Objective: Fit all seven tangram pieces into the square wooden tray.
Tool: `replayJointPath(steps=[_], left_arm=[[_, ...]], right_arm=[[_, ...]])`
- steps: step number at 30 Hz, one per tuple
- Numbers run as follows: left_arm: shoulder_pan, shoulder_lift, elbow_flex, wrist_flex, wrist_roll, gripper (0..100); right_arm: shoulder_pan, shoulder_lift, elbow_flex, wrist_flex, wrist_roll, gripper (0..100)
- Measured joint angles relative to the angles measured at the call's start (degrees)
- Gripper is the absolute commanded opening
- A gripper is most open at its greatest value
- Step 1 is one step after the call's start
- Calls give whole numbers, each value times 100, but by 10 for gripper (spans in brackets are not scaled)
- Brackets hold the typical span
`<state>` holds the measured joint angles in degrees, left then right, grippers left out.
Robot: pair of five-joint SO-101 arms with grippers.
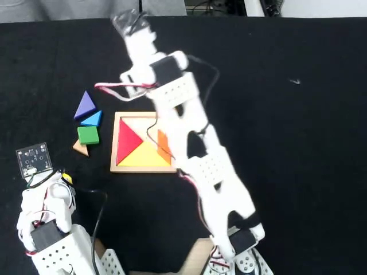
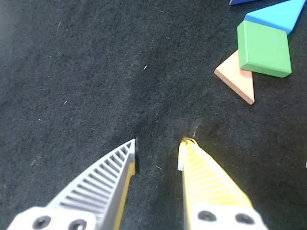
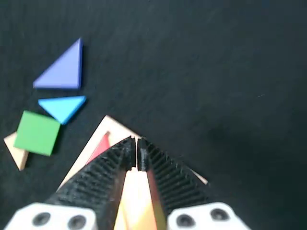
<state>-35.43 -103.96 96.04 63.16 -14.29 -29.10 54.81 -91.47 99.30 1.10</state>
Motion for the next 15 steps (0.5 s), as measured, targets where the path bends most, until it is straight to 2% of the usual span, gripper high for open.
replayJointPath(steps=[8,15], left_arm=[[0,0,0,0,0,159],[0,0,0,0,0,156]], right_arm=[[246,-2303,1081,0,79,11],[1055,-4308,2892,0,79,11]])
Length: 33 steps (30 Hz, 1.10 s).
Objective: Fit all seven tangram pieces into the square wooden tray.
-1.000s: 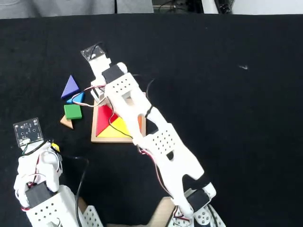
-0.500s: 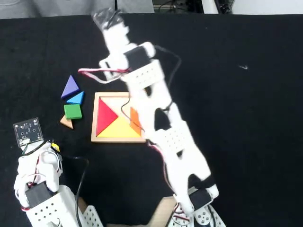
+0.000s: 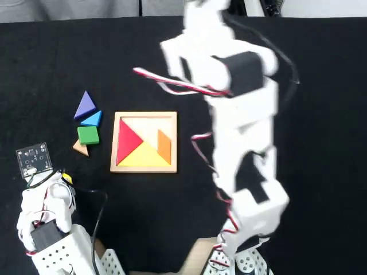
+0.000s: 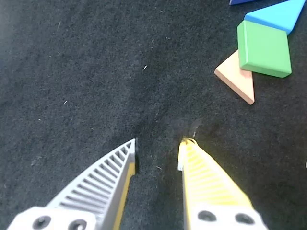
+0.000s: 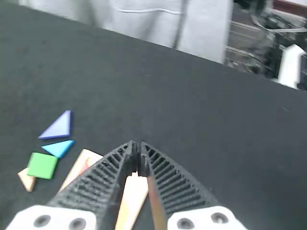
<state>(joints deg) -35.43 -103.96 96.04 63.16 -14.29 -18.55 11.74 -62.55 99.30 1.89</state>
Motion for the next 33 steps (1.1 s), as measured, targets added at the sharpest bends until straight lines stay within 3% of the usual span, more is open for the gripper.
replayJointPath(steps=[7,14,20,26,33], left_arm=[[0,0,-35,246,0,159],[255,0,-97,334,-97,160],[369,0,-835,387,-862,160],[695,0,-1327,378,-1415,160],[897,0,-1354,378,-1415,160]], right_arm=[[703,-1468,2224,0,0,11],[826,-2470,4870,-229,0,11],[1037,-3833,7305,-1380,-9,14],[1046,-5143,10127,-3226,-9,15],[1108,-5451,11420,-4246,-18,15]])
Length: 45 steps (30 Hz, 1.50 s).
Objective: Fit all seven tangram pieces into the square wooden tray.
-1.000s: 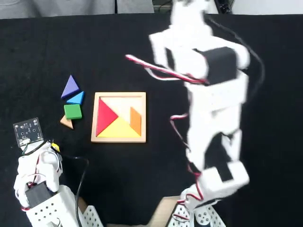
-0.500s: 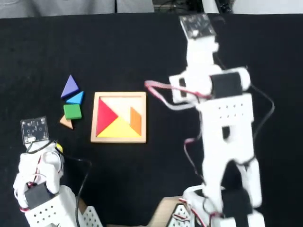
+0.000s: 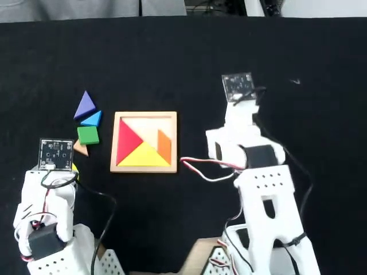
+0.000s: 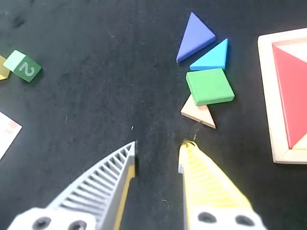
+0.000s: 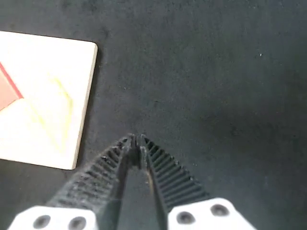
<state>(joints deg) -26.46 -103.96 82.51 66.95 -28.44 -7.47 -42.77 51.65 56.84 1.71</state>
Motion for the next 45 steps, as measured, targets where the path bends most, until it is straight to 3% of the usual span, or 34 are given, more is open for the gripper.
replayJointPath(steps=[7,15,20,24,30,36,39,45], left_arm=[[378,668,-651,35,0,160],[1240,3429,-2567,457,-9,161],[1248,5099,-3596,589,9,288],[1301,6207,-4105,651,26,291],[1301,7587,-4369,-396,70,291],[1204,8791,-4985,-1266,686,291],[1046,9503,-5714,-1248,448,286],[932,11314,-8018,-440,352,230]], right_arm=[[88,0,870,-1099,0,15],[141,0,1477,-1934,0,15],[141,-18,1574,-2163,0,15],[141,-44,1574,-2171,0,15],[141,-44,1574,-2180,0,15],[141,-44,1662,-2259,0,15],[141,-44,1785,-2462,0,15],[141,-44,1802,-2523,0,15]])
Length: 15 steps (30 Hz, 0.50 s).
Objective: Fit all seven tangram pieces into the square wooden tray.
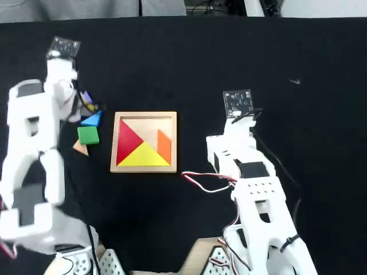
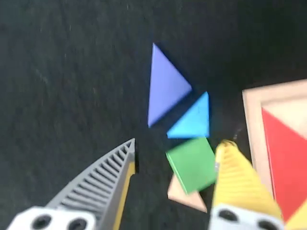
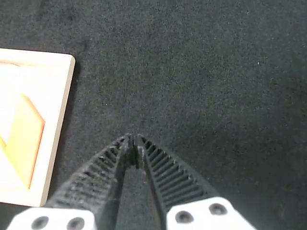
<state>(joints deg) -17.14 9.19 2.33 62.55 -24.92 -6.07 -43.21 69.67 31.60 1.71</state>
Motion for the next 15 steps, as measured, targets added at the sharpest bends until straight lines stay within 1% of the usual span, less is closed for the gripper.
replayJointPath(steps=[2,6,11,15], left_arm=[[0,607,-703,193,0,238],[9,1749,-1670,246,0,310],[35,2831,-2453,167,0,305],[114,3182,-2743,167,-9,305]], right_arm=[[0,0,0,0,0,15],[0,0,0,-18,0,15],[0,0,0,-35,0,15],[0,0,0,-35,0,15]])
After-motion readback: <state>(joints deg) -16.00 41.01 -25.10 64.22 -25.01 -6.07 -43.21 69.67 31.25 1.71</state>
